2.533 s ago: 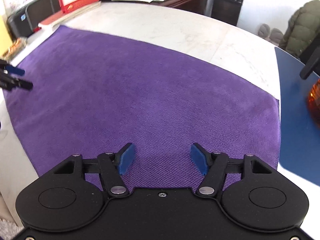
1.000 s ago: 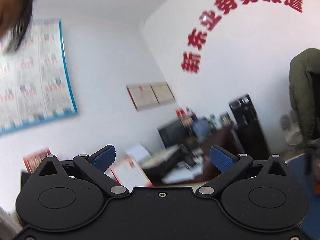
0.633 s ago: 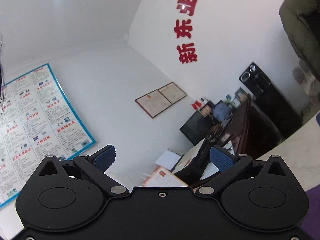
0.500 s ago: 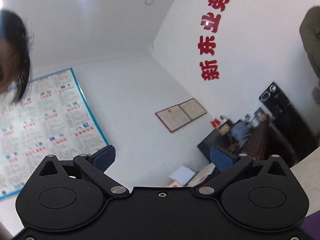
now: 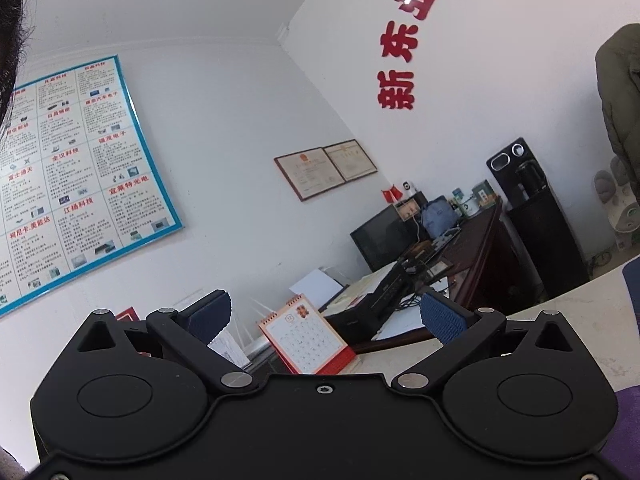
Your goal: Fold towel
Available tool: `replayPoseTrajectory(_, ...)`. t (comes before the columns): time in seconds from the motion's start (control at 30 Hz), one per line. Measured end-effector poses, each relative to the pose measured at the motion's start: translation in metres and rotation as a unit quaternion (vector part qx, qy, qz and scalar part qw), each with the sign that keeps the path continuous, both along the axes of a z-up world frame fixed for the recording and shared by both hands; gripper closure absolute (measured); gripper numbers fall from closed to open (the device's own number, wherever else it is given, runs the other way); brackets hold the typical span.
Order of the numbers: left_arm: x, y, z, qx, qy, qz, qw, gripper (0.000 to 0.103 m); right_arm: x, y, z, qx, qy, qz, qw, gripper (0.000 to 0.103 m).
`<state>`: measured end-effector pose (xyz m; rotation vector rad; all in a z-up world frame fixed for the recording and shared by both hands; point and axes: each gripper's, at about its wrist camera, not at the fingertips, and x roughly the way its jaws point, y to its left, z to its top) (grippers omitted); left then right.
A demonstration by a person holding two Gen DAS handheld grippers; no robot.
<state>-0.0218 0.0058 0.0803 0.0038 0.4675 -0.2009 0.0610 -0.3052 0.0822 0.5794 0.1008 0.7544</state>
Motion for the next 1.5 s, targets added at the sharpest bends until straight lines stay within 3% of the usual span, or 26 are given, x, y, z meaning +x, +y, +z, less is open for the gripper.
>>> replayPoseTrajectory(0.37,0.015,0.035,-0.011,-0.041,0.033,-0.042,0.9977,0.002,-0.024,0.044,0.033,-0.052,0.01,-0.036,0.998,0.0)
replayPoseTrajectory(0.47,0.023,0.046,-0.019,-0.055,0.041,-0.053,0.9963,0.002,-0.03,0.049,0.037,-0.075,0.028,-0.072,0.994,0.0)
replayPoseTrajectory(0.63,0.028,0.032,-0.029,-0.053,0.061,-0.094,0.9923,0.002,-0.047,0.05,0.048,-0.145,0.03,-0.143,0.978,0.0)
replayPoseTrajectory(0.8,0.033,0.017,-0.039,-0.05,0.082,-0.136,0.986,0.002,-0.065,0.037,0.049,-0.228,0.013,-0.204,0.952,0.0)
replayPoseTrajectory(0.97,0.031,-0.047,-0.069,0.053,0.156,-0.207,0.9644,0.002,-0.053,0.021,0.019,-0.314,0.074,-0.237,0.916,0.0)
replayPoseTrajectory(1.1,0.018,-0.091,-0.088,0.064,0.167,-0.274,0.9451,0.002,-0.037,0.017,-0.02,-0.416,0.119,-0.238,0.869,0.0)
replayPoseTrajectory(1.23,0.008,-0.134,-0.11,0.076,0.16,-0.345,0.9216,0.002,-0.027,0.014,-0.053,-0.483,0.109,-0.204,0.844,0.0)
replayPoseTrajectory(1.33,0.007,-0.16,-0.125,0.087,0.165,-0.366,0.9116,0.004,-0.02,0.012,-0.077,-0.529,0.102,-0.179,0.824,0.0)
replayPoseTrajectory(1.43,0.007,-0.179,-0.141,0.089,0.183,-0.37,0.9065,0.01,-0.015,0.007,-0.09,-0.53,0.108,-0.17,0.824,0.0)
replayPoseTrajectory(1.5,0.006,-0.187,-0.149,0.086,0.198,-0.37,0.9035,0.012,-0.013,0.011,-0.09,-0.513,0.126,-0.163,0.833,0.0)
